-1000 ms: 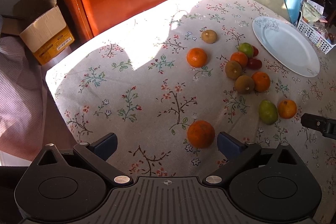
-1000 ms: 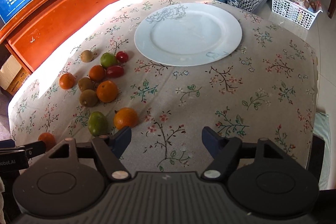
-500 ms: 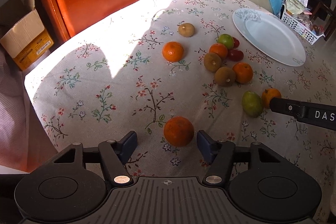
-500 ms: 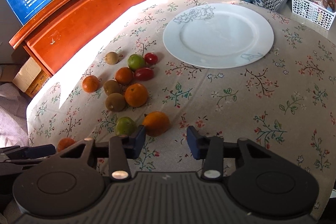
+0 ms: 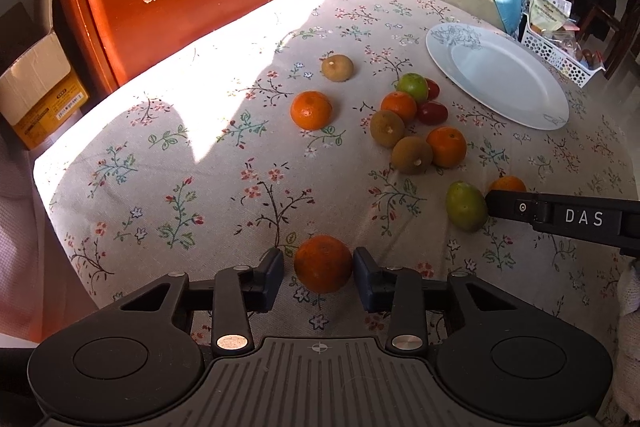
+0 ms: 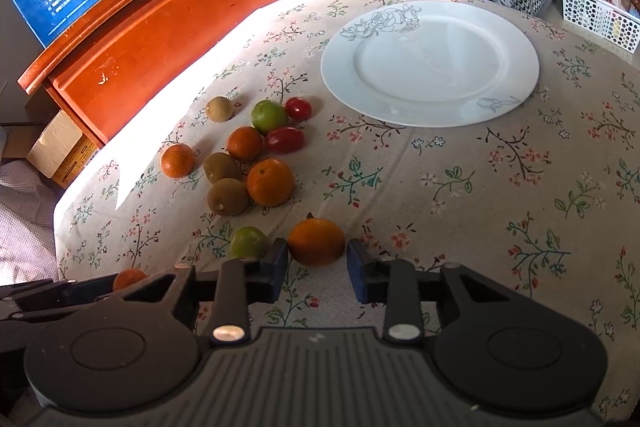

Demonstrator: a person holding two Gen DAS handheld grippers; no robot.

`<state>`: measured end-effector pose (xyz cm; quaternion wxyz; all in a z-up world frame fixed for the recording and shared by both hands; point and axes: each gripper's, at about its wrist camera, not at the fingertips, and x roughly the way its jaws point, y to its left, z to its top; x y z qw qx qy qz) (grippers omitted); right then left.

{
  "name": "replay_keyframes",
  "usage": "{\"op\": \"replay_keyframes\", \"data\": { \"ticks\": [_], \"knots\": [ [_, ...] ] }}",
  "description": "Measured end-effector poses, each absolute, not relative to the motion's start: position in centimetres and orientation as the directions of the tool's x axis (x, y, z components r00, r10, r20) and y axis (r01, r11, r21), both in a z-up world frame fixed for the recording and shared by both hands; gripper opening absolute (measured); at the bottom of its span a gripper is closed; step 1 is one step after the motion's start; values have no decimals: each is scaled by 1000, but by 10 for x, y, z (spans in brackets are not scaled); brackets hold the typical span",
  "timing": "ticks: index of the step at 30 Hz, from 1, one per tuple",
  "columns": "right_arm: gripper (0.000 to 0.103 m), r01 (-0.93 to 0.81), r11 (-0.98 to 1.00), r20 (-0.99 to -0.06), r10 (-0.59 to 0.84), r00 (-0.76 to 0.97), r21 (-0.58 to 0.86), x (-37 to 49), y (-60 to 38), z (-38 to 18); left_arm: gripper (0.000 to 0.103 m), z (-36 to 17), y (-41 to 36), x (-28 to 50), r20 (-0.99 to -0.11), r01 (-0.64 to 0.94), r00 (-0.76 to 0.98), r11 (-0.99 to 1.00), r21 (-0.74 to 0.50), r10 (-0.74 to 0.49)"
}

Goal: Organize fruits
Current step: 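Close the left gripper on a tangerine while the right gripper grasps another tangerine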

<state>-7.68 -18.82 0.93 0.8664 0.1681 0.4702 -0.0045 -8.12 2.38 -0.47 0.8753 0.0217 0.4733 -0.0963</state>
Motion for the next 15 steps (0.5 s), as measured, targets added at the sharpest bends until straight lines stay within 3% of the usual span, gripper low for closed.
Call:
{"op": "replay_keyframes", "data": {
  "ticks": [3, 15],
  "knots": [
    [31, 166, 942, -813, 153, 562, 292, -77, -189, 9, 29, -4, 27, -81, -830, 182, 533, 980, -77, -165],
    [31, 175, 940, -817, 152, 556, 294, -76, -188, 9, 31, -5, 27, -83, -827, 181, 536, 980, -81, -168]
  ]
}}
